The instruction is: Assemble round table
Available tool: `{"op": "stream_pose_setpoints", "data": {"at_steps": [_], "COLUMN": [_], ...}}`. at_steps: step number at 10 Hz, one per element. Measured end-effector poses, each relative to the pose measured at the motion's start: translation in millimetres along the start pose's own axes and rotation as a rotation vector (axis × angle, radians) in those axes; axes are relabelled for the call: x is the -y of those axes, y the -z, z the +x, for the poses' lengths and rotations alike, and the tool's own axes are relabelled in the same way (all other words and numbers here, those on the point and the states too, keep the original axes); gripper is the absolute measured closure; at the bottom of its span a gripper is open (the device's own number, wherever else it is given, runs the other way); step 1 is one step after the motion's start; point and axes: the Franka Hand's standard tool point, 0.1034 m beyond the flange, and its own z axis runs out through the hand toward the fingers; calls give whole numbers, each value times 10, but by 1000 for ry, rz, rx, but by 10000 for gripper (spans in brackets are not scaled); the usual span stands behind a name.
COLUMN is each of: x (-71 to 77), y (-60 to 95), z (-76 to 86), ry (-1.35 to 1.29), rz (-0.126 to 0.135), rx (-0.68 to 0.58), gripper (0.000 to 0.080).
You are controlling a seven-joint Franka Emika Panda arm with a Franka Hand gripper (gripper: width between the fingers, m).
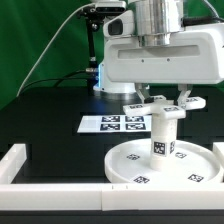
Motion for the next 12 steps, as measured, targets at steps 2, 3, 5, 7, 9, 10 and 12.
{"op": "stream_pose_setpoints", "data": {"at_steps": [2, 3, 5, 7, 9, 10, 12], "x": [2, 2, 0, -1, 1, 3, 14], "y": [3, 0, -1, -9, -5, -10, -5], "z": [-4, -7, -5, -5, -5, -10, -25], "ry": [-328, -364, -488, -778, -940, -892, -851], "rz": [3, 8, 20, 25, 22, 23, 23], "rx": [-19, -12, 3, 13, 2, 5, 12], "gripper": [357, 357, 357, 357, 357, 252, 180]}}
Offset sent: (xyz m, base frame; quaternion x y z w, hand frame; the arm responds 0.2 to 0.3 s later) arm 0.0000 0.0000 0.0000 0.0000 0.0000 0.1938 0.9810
